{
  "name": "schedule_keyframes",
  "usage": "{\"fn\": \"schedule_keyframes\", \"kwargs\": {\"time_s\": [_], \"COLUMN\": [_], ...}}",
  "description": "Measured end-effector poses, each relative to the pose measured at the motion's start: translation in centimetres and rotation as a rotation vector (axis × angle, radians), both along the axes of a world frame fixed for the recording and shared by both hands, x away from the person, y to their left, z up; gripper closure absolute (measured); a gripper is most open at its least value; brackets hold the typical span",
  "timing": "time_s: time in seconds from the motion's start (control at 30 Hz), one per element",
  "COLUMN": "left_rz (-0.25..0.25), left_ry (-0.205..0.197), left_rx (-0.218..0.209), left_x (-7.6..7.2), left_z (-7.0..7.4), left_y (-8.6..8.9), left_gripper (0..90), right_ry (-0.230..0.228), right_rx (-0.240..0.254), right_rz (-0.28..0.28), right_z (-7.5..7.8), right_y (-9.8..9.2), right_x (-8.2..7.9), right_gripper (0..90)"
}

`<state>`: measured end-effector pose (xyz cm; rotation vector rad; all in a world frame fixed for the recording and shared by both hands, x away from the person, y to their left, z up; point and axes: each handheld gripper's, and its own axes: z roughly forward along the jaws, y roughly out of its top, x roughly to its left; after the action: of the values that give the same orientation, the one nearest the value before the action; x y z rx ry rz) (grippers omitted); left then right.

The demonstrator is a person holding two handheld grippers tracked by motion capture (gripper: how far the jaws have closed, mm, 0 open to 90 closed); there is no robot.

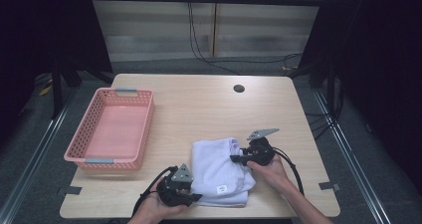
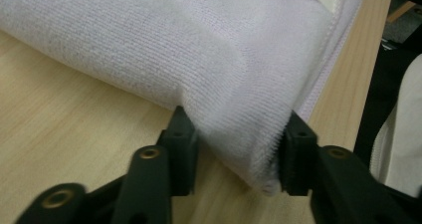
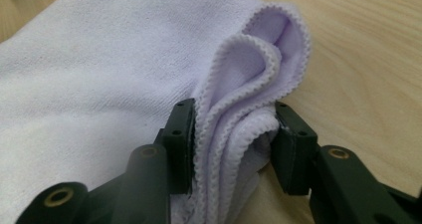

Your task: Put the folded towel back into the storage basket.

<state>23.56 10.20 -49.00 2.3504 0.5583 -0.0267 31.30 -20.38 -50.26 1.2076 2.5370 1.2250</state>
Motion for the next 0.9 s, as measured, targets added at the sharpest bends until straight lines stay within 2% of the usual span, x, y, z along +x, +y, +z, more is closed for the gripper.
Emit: {"fn": "schedule_keyframes", "kwargs": {"time_s": [0.1, 0.2, 0.23, 0.47, 0.57, 0.7, 0.9], "left_rz": [-0.006, 0.002, 0.0, -0.001, -0.008, -0.006, -0.008], "left_ry": [0.023, 0.056, 0.06, 0.057, 0.068, 0.083, 0.062], "left_rx": [-0.007, -0.045, -0.045, -0.115, -0.113, -0.151, -0.17], "left_x": [0.4, 0.7, 0.8, 1.0, 1.2, 1.4, 1.7], "left_z": [0.0, 0.0, 0.1, 1.1, 1.2, 1.3, 2.1], "left_y": [0.1, 0.2, 0.2, 0.4, 0.3, 0.2, -0.1], "left_gripper": [68.2, 70.5, 71.2, 72.6, 72.8, 72.7, 72.7], "right_ry": [-0.002, 0.003, 0.005, 0.008, 0.007, 0.005, -0.001], "right_rx": [-0.003, 0.007, 0.011, 0.014, 0.019, 0.025, 0.054], "right_rz": [0.0, -0.006, -0.008, -0.008, -0.008, -0.012, -0.028], "right_z": [0.1, 0.1, 0.1, 0.4, 0.5, 0.8, 1.4], "right_y": [0.2, 0.3, 0.3, 0.3, 0.2, 0.1, -0.6], "right_x": [0.0, 0.1, 0.1, 0.4, 0.5, 0.6, 0.7], "right_gripper": [62.3, 65.3, 65.9, 67.8, 68.1, 68.4, 68.8]}}
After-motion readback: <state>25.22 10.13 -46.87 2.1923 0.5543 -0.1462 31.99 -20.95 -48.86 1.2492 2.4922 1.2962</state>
